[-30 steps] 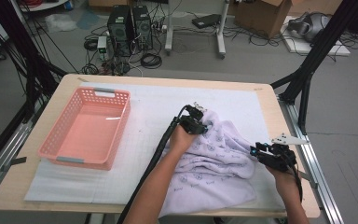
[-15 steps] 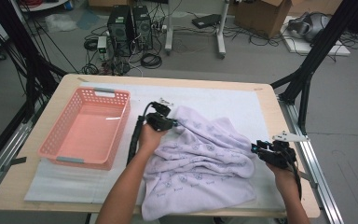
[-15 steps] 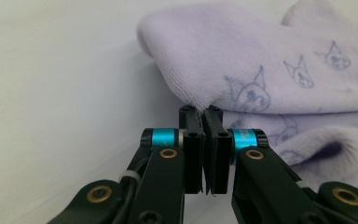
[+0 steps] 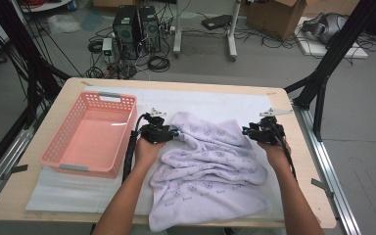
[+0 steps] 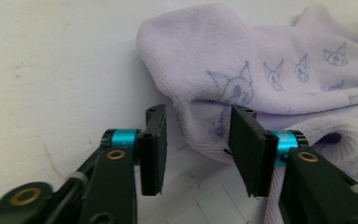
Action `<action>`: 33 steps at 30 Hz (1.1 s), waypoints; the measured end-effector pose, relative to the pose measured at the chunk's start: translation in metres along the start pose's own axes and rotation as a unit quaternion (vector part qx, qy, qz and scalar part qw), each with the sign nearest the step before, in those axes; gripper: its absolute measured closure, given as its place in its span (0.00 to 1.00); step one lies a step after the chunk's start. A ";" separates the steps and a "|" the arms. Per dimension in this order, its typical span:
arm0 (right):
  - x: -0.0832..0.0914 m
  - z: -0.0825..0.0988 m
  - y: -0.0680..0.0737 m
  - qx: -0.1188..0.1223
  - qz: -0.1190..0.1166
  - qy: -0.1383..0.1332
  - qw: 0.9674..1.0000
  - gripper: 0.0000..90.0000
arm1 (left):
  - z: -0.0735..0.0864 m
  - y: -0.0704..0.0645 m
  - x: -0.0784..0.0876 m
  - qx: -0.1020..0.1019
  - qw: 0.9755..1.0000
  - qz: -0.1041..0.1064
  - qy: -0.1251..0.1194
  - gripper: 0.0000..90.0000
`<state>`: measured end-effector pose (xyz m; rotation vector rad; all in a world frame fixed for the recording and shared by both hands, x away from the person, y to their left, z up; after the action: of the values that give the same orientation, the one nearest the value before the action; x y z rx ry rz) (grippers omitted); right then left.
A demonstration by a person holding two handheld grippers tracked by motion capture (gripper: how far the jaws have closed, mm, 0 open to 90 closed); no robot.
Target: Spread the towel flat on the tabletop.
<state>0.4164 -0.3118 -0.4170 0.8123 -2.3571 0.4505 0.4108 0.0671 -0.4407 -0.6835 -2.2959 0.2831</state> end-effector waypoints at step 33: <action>-0.003 -0.014 -0.028 -0.022 0.146 -0.018 0.989 0.71 | 0.009 -0.026 -0.010 0.006 0.999 0.053 0.002 0.54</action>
<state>0.4421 -0.3253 -0.4049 0.4590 -2.5202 0.5043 0.4003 0.0400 -0.4430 -0.8003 -2.2550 0.3446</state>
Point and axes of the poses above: each handheld gripper's, and its own axes: x roughly backward along the jaws, z roughly out of its underside, y roughly to its left, the point moved 1 cm from there along -x, roughly forward along the jaws, and after that the axes turned 13 degrees about x, right-handed, at the moved point
